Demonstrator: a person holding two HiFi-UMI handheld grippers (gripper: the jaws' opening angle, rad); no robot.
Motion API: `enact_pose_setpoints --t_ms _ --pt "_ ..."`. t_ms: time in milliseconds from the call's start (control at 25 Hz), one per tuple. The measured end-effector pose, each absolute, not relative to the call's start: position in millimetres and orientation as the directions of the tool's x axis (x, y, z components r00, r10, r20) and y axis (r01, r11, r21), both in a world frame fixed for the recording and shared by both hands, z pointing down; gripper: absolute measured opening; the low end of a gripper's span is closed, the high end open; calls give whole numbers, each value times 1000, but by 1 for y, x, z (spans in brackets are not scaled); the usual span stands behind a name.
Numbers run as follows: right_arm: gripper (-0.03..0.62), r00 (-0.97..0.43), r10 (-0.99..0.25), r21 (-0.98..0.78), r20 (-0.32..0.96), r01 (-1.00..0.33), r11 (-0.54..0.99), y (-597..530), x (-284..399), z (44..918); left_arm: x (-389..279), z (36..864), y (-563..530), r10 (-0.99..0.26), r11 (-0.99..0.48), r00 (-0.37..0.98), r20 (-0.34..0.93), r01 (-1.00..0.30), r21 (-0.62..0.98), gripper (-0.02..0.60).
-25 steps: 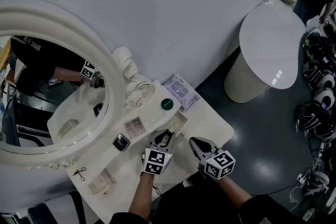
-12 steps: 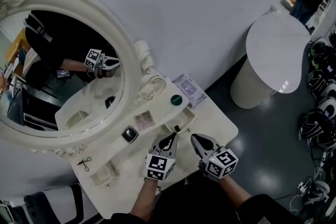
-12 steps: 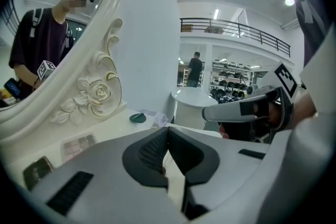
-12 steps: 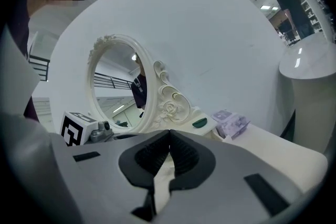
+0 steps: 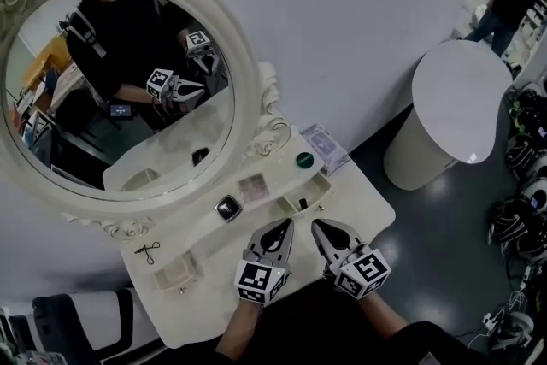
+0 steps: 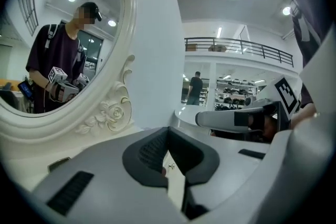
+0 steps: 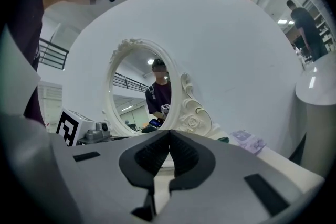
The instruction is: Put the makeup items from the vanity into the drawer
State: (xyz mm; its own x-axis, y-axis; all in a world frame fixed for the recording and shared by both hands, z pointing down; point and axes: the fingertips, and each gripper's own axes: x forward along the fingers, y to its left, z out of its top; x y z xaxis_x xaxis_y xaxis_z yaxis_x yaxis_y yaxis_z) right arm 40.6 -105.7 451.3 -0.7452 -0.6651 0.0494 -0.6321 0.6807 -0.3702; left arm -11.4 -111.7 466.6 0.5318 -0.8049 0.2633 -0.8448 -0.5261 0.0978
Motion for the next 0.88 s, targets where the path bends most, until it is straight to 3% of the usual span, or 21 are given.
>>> enact_pose_setpoints --t_ms 200,400,560,880 --pt "21 -755 -656 -208 11 -643 737 -92 25 428 -21 439 -96 -838 -514 516 176 -856 61 14" --pt "22 -745 -664 -157 -62 -649 744 -84 13 412 -29 425 -85 -847 -521 518 116 -854 11 14" --pt "21 -753 -658 -130 -35 -649 750 -80 8 409 -32 407 -82 -865 -502 502 -6 -864 24 14" --pt "21 -751 -660 -88 -29 -656 750 -76 5 404 -34 398 -74 -867 -497 496 -43 -867 24 14"
